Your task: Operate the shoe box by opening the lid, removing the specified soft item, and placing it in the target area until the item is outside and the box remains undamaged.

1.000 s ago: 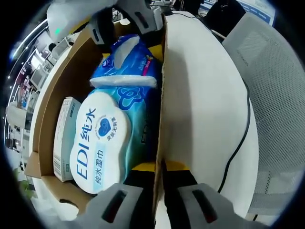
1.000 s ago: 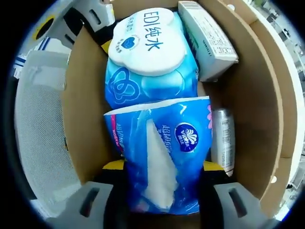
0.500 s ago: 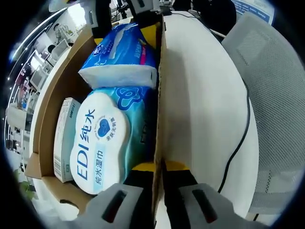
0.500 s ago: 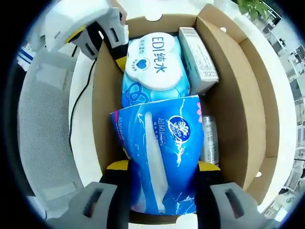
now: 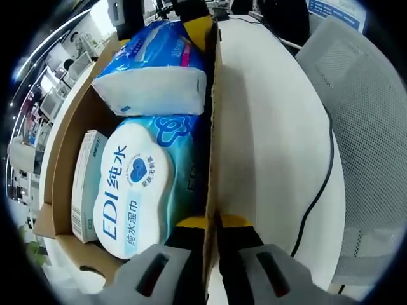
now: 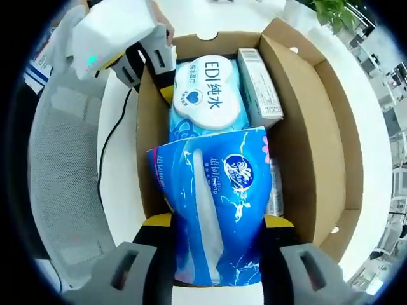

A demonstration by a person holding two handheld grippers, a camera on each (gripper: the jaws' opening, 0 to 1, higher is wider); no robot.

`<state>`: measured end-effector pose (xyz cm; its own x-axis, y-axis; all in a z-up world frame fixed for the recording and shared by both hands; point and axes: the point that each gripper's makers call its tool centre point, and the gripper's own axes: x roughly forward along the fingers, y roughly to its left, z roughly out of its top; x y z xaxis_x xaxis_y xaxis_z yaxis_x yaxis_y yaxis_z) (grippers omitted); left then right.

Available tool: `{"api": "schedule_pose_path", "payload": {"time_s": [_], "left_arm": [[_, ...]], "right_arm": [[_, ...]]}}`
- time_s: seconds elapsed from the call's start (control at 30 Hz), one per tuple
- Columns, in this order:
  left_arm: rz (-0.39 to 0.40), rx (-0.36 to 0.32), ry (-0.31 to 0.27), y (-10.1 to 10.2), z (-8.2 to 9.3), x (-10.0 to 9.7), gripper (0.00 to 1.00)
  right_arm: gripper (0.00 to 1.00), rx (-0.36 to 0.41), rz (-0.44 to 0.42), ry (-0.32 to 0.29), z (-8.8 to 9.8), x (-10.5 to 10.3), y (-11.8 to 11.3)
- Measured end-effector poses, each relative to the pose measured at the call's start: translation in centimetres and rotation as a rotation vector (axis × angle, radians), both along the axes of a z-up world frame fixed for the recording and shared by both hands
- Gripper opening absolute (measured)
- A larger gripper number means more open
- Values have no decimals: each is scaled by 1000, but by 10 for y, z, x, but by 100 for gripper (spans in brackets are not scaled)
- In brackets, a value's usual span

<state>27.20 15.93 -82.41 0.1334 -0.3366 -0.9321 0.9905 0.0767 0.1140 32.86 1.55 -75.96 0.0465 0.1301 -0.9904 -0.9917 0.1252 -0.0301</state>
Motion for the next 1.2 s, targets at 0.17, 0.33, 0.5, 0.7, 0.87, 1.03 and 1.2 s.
{"api": "schedule_pose_path", "payload": {"time_s": [0.17,0.33,0.5,0.7,0.87,1.03,1.2], "left_arm": [[1,0,2,0,0,0,2],[0,-1,-2,0,0,0,2],[0,0,0,1,0,0,2],[-1,0,0,1,1,0,2],[-1,0,-1,1,1,0,2],[-1,0,1,1,0,0,2],[-1,0,0,0,1,1,2]], "right_arm": [[48,-3,-2,12,6,-4,-2],[48,4,17,4,11,-6,-1],[48,-6,31,-7,13,-9,2],[48,-8,35,-9,24,-8,3],[48,3,35,-3,34,-10,5],[48,7,37,-2,37,-11,5],[48,6,41,-1,41,-12,5]]}}
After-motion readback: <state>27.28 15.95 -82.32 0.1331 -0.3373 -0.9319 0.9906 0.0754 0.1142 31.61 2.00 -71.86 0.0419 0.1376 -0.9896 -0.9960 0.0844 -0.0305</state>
